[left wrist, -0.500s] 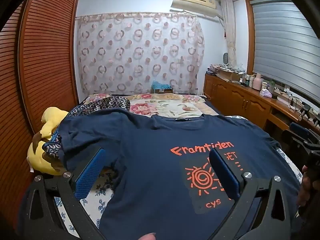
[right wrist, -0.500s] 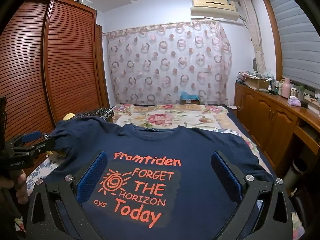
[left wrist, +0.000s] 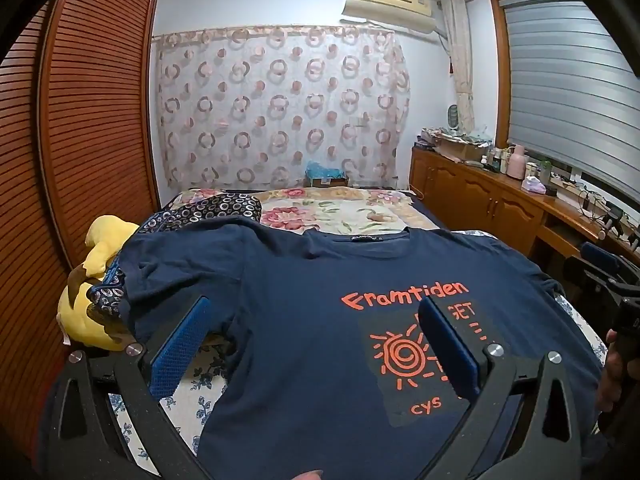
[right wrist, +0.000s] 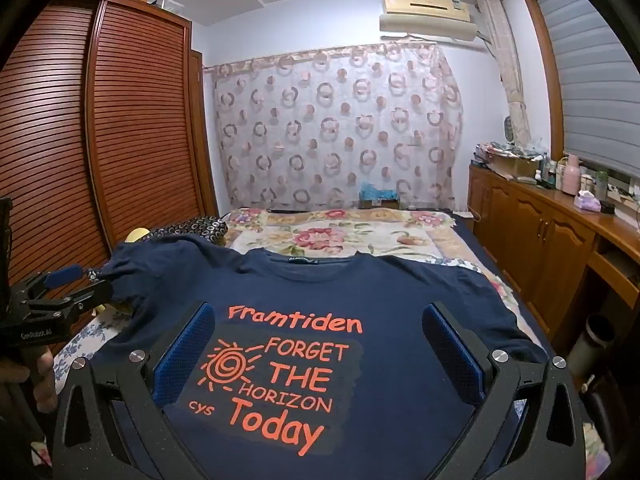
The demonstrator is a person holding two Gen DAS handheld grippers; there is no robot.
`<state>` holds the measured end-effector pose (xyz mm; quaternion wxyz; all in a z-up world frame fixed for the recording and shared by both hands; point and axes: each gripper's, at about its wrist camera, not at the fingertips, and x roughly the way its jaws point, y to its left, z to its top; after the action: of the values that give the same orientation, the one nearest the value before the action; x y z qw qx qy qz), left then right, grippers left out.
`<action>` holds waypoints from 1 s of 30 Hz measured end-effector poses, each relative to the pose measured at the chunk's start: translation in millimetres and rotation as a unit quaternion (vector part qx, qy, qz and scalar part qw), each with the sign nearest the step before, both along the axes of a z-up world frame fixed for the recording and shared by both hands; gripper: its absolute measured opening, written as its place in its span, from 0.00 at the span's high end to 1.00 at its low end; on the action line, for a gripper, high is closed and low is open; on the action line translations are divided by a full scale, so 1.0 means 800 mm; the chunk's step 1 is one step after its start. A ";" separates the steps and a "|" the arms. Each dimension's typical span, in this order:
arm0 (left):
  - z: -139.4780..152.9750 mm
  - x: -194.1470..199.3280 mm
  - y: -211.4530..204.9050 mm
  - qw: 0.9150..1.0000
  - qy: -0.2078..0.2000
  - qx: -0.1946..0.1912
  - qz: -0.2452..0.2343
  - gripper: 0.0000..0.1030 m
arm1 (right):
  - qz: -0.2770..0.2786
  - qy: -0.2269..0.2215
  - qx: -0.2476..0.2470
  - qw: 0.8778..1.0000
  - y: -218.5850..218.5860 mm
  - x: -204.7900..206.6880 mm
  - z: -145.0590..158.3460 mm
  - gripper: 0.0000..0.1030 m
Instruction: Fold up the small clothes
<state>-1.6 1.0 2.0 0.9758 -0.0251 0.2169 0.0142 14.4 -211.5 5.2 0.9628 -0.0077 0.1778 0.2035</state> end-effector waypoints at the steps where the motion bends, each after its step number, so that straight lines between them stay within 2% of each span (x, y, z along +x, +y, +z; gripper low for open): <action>1: -0.002 0.002 -0.002 1.000 0.003 0.002 -0.001 0.00 | 0.000 0.000 0.001 1.000 0.000 0.000 0.000 0.00; 12: 0.014 -0.007 0.008 1.000 -0.001 0.002 0.001 0.00 | 0.000 0.001 0.000 1.000 0.001 -0.001 0.000 0.00; 30: 0.009 -0.007 -0.001 1.000 -0.009 0.010 0.006 0.00 | -0.001 0.001 0.001 1.000 0.001 -0.002 0.001 0.00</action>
<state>-6.9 -0.2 9.6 0.9778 -0.0167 0.2079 0.0222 12.5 -210.3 5.7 0.9627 -0.0070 0.1785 0.2031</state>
